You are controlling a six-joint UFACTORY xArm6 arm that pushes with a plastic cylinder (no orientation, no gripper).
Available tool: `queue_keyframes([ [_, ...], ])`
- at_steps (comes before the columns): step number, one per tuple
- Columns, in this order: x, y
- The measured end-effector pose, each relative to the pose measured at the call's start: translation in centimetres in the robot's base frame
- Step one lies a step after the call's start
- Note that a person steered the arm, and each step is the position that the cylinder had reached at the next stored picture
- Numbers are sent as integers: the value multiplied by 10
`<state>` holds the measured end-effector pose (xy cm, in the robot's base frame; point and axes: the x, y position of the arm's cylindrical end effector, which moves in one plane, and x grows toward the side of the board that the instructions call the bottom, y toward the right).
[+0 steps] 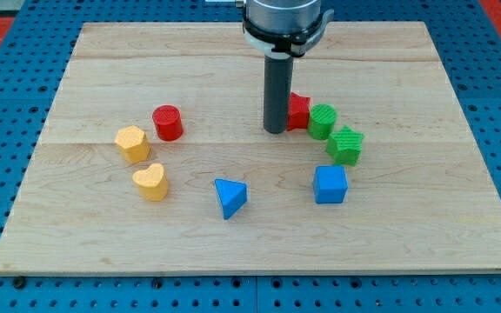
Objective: Separate the green blocks away from each other
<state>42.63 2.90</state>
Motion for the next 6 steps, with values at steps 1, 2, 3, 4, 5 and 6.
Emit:
queue_keyframes([
  [1, 16, 6],
  [2, 15, 44],
  [3, 14, 89],
  [4, 15, 98],
  [5, 13, 126],
  [6, 2, 141],
])
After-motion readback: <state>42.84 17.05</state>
